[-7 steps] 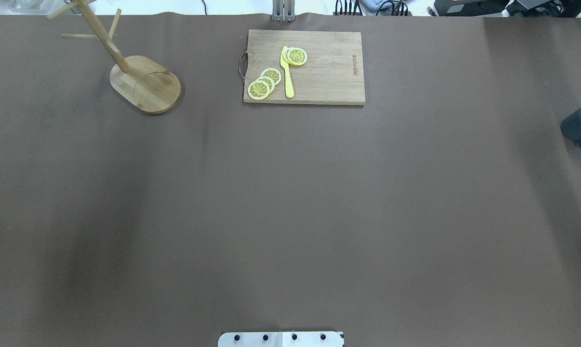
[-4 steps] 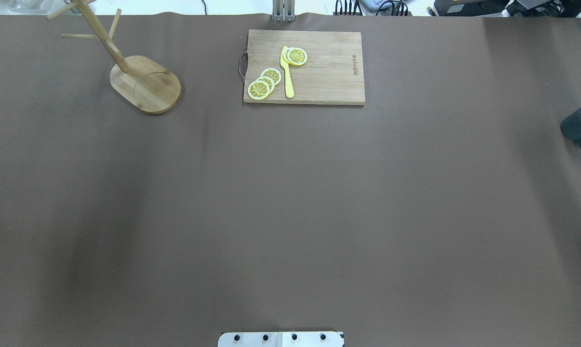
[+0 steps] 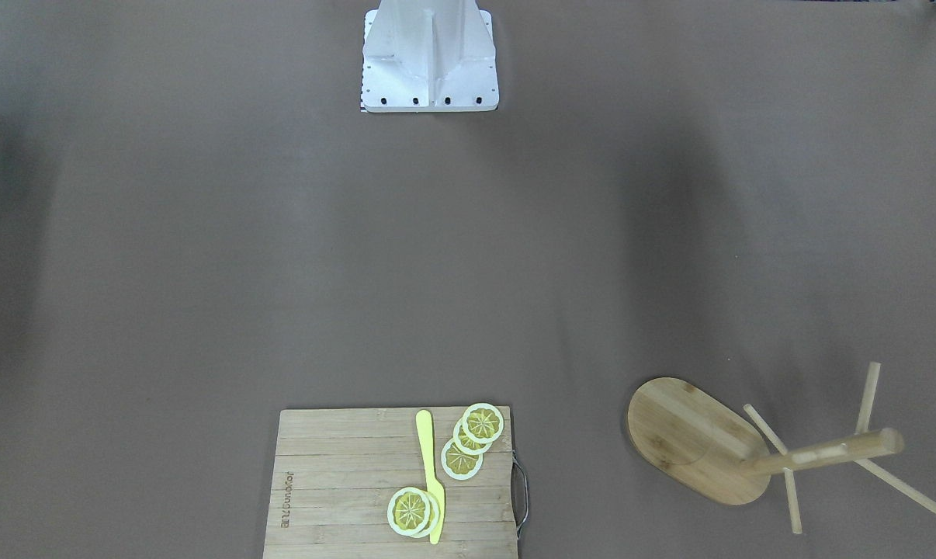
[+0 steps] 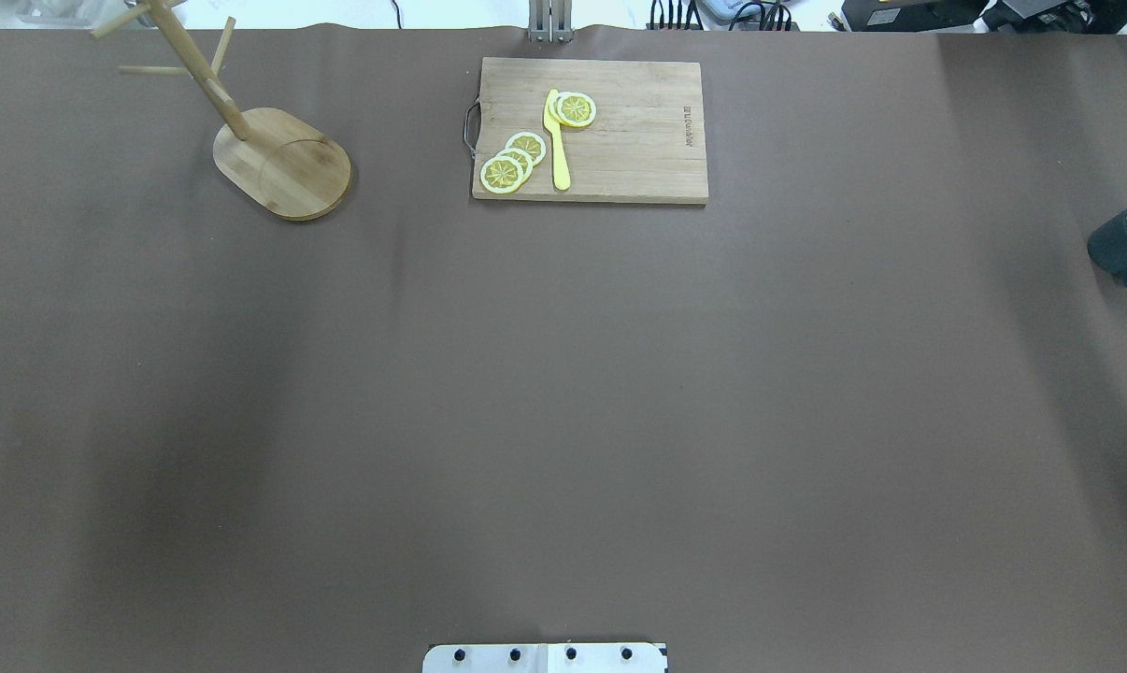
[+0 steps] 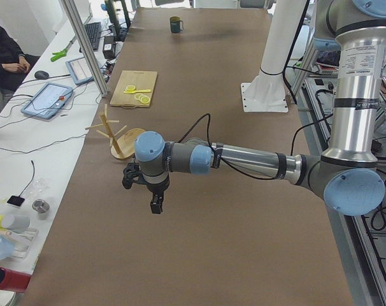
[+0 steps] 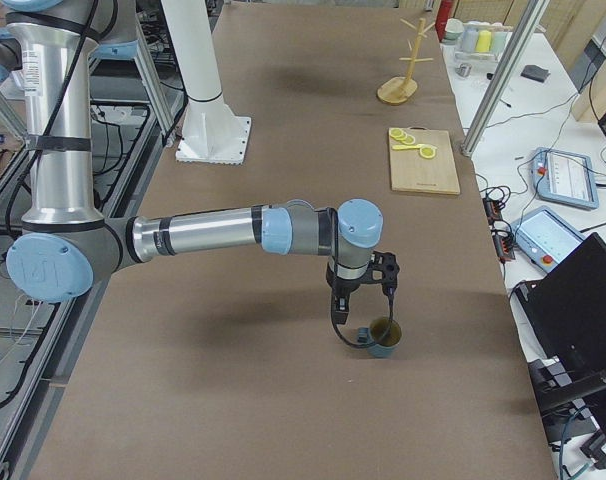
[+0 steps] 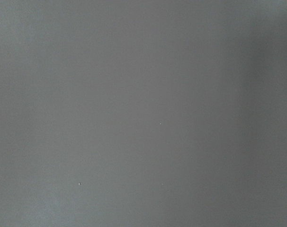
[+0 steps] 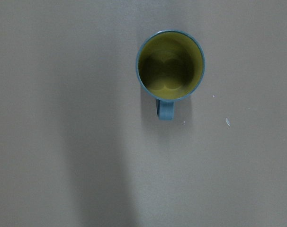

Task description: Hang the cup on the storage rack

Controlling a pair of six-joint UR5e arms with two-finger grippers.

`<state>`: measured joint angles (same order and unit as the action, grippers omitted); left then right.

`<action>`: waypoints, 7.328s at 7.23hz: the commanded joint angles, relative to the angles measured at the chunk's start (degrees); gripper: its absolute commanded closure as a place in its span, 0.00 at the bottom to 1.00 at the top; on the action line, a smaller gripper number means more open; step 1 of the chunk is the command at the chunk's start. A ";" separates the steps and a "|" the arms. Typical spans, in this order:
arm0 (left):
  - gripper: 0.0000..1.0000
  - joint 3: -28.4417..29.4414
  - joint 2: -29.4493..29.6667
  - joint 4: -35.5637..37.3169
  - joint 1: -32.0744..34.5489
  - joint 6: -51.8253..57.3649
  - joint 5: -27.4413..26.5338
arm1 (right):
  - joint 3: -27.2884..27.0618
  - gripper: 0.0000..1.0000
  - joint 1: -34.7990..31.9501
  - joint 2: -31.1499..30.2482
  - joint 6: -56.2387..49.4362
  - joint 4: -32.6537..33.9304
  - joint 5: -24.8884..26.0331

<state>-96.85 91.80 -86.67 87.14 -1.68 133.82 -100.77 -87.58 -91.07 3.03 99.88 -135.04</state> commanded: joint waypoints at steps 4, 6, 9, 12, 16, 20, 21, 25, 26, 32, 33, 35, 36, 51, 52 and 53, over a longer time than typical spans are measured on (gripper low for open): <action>0.01 2.98 1.89 -2.97 -0.66 0.00 -0.40 | 2.85 0.00 1.01 0.81 1.53 -6.80 -1.11; 0.01 2.20 1.80 -5.94 -0.66 -0.26 -0.41 | 7.74 0.00 1.09 0.37 1.53 -20.50 -0.75; 0.01 1.58 2.50 -6.23 -0.57 -0.61 -0.15 | 18.58 0.00 1.44 2.45 5.45 -36.60 -0.58; 0.01 1.31 2.33 -6.67 -0.48 -0.52 0.12 | 27.34 0.00 1.80 10.53 12.08 -36.59 -1.20; 0.01 1.23 2.50 -6.67 -0.57 -2.70 0.12 | 33.86 0.00 3.55 15.92 16.91 -36.77 -1.11; 0.01 0.79 2.94 -6.58 -0.57 -5.08 0.21 | 33.89 0.00 3.47 13.12 16.30 -36.86 -1.11; 0.01 0.79 2.94 -6.58 -0.66 -5.27 0.64 | 33.71 0.00 3.38 12.07 16.39 -36.95 -0.93; 0.01 1.05 2.94 -6.49 -0.57 -5.44 6.27 | 32.83 0.00 3.38 10.29 16.65 -36.86 -0.67; 0.01 1.05 2.94 -6.49 -0.57 -5.44 6.27 | 32.83 0.00 3.38 11.26 16.91 -36.86 -0.58; 0.01 1.05 2.94 -6.49 -0.57 -5.44 6.36 | 36.52 0.37 3.38 13.20 17.27 -36.60 -0.05; 0.01 1.05 2.94 -6.49 -0.57 -5.44 6.27 | 36.96 0.57 3.38 13.37 17.27 -36.60 -0.05; 0.01 1.22 2.94 -6.58 -0.57 -5.44 6.27 | 37.05 0.73 3.38 13.81 17.27 -36.33 -0.05; 0.01 1.31 2.94 -6.58 -0.57 -5.36 6.27 | 37.57 0.73 3.38 14.25 17.27 -36.42 -0.05; 0.01 1.14 2.68 -6.05 -0.57 -5.36 7.06 | 20.92 1.00 8.98 20.14 63.80 -36.51 -9.14; 0.01 1.14 2.51 -5.97 -0.57 -5.36 7.06 | 17.40 1.00 11.88 20.23 70.29 -36.42 -6.76; 0.01 1.23 2.42 -5.96 -0.57 -5.36 7.06 | 13.62 1.00 15.65 20.14 76.18 -36.42 -3.08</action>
<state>-95.70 94.36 -92.67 86.57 -7.03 140.88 -82.32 -76.31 -70.89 71.43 63.40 -142.23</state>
